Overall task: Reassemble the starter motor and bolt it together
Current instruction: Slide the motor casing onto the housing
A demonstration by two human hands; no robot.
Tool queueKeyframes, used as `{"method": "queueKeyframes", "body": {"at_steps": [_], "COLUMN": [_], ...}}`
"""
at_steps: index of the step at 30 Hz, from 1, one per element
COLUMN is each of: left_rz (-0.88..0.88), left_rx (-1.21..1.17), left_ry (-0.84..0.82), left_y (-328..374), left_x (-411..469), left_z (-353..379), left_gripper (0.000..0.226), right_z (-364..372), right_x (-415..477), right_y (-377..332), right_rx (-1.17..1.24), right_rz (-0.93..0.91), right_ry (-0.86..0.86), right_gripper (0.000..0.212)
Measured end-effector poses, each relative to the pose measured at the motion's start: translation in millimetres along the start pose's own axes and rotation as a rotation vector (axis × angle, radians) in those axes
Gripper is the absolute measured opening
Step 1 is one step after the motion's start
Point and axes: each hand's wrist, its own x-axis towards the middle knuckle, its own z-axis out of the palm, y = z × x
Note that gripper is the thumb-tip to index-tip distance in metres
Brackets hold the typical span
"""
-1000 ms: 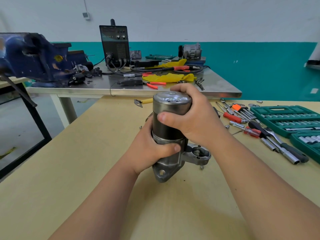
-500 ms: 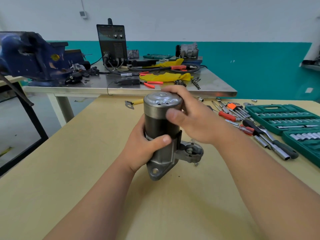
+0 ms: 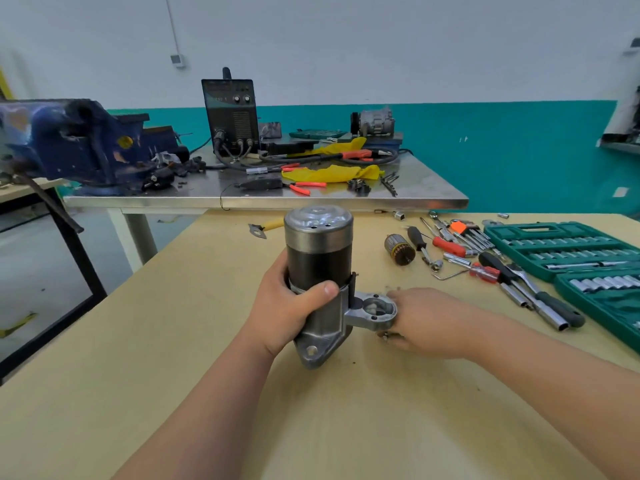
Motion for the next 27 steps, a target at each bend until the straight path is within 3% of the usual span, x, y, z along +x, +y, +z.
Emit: {"method": "queueKeyframes", "body": {"at_steps": [2,5,7,8,11,16,20,24,27], "left_rz": [0.010,0.025,0.032,0.033,0.036,0.042,0.042,0.034,0.034], "left_rx": [0.009,0.007,0.005,0.007,0.013,0.016,0.014,0.001,0.008], "left_ry": [0.003,0.014,0.027,0.028,0.022,0.018,-0.004,-0.012,-0.018], "left_y": [0.5,-0.2,-0.3,-0.1,0.5,1.2,1.2,0.5,1.4], "left_x": [-1.4,-2.0,-1.8,-1.7,-2.0,-3.5,-2.7,-2.2,-2.2], "left_z": [0.8,0.7,1.1,1.6,2.8,1.3,-0.4,-0.5,-0.2], "left_gripper": [0.056,0.055,0.053,0.052,0.052,0.055,0.058,0.059,0.059], "right_z": [-16.2,-64.6,-108.5,-126.5,-158.1,-165.9,-166.4,-173.6,-174.4], "right_x": [-4.7,-19.4,-29.9,-31.1,-16.9,3.0,5.2,2.9,8.4], "right_y": [12.3,33.4,29.5,23.4,-4.8,-21.3,-18.3,-13.0,-17.0], "right_rx": [0.181,0.787,1.200,1.305,1.388,1.365,1.175,1.256,1.230], "right_rz": [0.143,0.399,0.324,0.224,0.073,0.168,0.176,0.202,0.183], "right_ry": [0.161,0.823,1.203,1.296,1.312,1.340,1.308,1.395,1.359], "right_gripper": [0.025,0.006,0.009,0.008,0.009,0.016,0.014,0.015,0.016]}}
